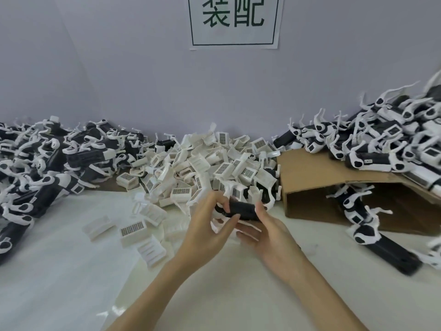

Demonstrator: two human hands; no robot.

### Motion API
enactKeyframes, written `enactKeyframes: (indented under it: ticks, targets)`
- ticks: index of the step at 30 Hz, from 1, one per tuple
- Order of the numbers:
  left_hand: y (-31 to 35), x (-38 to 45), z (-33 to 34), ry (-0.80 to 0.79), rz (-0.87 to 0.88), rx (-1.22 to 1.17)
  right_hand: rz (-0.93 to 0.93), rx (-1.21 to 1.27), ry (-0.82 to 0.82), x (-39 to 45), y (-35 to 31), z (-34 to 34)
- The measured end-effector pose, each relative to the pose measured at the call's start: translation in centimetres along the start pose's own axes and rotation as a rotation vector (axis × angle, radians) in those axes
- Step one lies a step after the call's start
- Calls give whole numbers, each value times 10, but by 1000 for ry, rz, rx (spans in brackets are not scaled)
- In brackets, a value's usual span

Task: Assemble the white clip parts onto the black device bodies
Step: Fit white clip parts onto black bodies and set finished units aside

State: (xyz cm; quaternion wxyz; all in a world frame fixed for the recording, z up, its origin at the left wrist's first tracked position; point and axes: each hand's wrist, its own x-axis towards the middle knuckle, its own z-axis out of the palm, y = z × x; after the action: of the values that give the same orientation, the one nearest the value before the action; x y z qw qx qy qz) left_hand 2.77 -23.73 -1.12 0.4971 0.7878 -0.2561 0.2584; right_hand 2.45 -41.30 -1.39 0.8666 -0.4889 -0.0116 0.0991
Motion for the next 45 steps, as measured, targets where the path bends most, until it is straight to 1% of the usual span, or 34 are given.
enactKeyframes:
  ticks: [1, 3, 5, 8, 10, 12, 14, 17, 21, 24, 28, 30, 32, 34, 37, 40, 43, 45]
  targets:
    - [1, -2, 2, -22, 21, 6, -10, -21, 26, 1, -1, -2]
    - [0, -5, 4, -60, -12, -58, -34, -60, 47, 1, -3, -5]
    - [1, -5, 5, -41, -133, -179, -58, -67, 48, 0, -6, -7]
    - [5, 1, 1, 43, -355, -373, -102, -84, 51, -2, -5, -4]
    - [1, 5, -4, 4, -488, -452, -144, -90, 54, -3, -5, 1]
    - [-4, 6, -9, -88, -553, -514, -186, -101, 63, -5, -8, 4]
    - [-8, 7, -12, -142, -533, -556, -199, -141, 43, -6, -9, 5]
    - [-9, 7, -18, -145, -513, -607, -199, -202, 5, -9, -7, 4]
    - [-8, 8, -24, -156, -470, -621, -243, -281, -14, -8, -7, 1]
    - [-8, 9, -22, -134, -520, -658, -189, -266, -37, -8, -8, 0]
    - [-10, 8, -17, -126, -563, -700, -77, -283, -6, -10, -7, 0]
    - [-10, 8, -15, -69, -569, -726, 24, -229, -24, -10, -7, 1]
    - [-10, 9, -15, -42, -547, -734, 172, -89, -64, -10, -8, 2]
    - [-10, 10, -19, -105, -470, -709, 264, 27, -106, -11, -11, 0]
    - [-5, 12, -25, -299, -343, -717, 270, 154, -105, -10, -13, -6]
    - [-2, 12, -25, -391, -270, -671, 231, 290, 4, -9, -10, -6]
    - [4, 10, -20, -354, -331, -745, 194, 372, 59, -9, -8, -3]
    - [7, 10, -14, -264, -409, -784, 193, 369, 80, -7, -7, -3]
